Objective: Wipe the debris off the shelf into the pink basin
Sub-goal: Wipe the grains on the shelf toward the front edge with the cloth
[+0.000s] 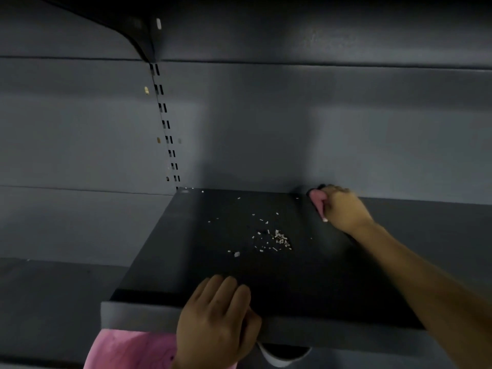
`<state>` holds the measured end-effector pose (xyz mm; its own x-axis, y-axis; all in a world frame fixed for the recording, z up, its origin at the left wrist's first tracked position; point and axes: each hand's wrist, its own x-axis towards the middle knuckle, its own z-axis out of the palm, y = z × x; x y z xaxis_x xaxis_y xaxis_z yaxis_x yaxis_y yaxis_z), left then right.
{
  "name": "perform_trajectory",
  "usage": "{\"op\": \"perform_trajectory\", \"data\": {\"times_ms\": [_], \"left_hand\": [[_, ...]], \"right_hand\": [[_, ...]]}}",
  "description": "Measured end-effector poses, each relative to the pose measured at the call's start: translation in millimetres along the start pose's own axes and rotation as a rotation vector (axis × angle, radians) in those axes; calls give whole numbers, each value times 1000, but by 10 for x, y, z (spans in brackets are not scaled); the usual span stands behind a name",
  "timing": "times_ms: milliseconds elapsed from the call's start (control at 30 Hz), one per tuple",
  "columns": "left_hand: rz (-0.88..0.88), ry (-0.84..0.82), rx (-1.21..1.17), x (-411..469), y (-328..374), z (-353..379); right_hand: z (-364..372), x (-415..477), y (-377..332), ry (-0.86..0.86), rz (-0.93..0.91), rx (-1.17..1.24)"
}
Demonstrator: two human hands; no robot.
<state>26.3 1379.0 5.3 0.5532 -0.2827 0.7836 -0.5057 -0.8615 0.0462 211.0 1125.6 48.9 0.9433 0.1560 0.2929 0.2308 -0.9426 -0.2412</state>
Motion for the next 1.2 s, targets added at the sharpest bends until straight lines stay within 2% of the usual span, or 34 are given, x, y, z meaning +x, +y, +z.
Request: {"op": "perform_trajectory", "data": {"times_ms": [100,167,267,367,467,533,633,733,800,967,1200], "left_hand": [[6,-10,12,1,4,-15],[2,-7,5,-2,5,-23],[8,-12,1,-4,-3,-21],[12,-3,9,0,-13,-14],[13,12,15,12,-16,1],[12,22,13,11,-3,16],[4,22,11,8,0,3],[4,3,20,12,7,-24],[2,-7,8,12,12,-34],[-3,15,39,37,12,-26],[-41,-6,64,39,10,-29]], "right_hand": [[-7,94,-211,-106,-17,186],[-94,119,-222,-81,-12,226],[-208,83,64,92,16,136],[-184,17,292,72,83,6],[-65,62,116,59,102,21],[31,144,-122,52,48,24],[198,282,-517,-81,-67,-24],[277,364,-822,-233,-220,161],[224,454,-893,-274,-274,239],[42,718,-947,-145,-321,262],[237,1006,-1800,-174,-651,322]]}}
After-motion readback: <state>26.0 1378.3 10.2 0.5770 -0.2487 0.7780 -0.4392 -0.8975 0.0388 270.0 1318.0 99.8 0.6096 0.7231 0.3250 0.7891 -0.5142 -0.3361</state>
